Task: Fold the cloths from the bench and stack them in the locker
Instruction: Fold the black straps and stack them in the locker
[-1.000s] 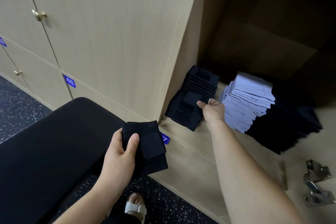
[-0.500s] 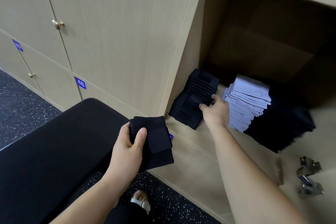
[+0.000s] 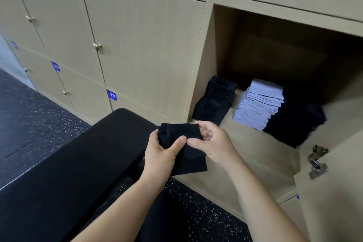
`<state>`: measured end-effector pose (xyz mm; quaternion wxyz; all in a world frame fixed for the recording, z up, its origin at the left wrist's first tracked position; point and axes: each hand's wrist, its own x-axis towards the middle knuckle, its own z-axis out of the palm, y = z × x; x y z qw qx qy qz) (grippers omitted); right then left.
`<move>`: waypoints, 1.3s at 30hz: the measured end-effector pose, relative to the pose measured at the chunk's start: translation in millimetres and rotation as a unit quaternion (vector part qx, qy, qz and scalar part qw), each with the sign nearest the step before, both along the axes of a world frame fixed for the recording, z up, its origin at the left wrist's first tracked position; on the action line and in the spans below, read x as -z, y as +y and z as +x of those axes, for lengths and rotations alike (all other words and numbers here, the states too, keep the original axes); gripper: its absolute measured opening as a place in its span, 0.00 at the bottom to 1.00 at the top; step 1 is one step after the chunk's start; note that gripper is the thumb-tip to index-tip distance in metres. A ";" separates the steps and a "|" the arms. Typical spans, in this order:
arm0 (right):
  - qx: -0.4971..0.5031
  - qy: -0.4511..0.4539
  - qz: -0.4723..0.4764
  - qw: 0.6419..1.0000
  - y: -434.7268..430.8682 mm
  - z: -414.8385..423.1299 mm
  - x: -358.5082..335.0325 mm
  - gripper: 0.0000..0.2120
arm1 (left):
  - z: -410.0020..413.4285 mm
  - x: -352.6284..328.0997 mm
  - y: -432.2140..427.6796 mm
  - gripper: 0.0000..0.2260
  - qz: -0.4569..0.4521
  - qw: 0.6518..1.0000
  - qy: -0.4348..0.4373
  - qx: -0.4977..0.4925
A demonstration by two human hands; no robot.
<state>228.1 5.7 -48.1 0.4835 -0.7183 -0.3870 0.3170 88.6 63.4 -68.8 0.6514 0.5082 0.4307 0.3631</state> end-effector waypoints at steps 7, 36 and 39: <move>0.033 0.015 0.021 0.999 -16.9 -11.7 -12.6 0.10 | -21.6 -14.5 -13.2 0.10 -0.058 0.996 -0.053 0.031; 0.350 0.276 0.010 0.895 20.6 109.1 13.8 0.14 | 21.0 17.0 31.3 0.16 0.015 0.998 0.057 -0.006; 0.376 0.297 0.056 0.876 47.5 119.8 14.8 0.17 | 29.1 24.7 40.3 0.15 0.019 0.998 0.058 -0.002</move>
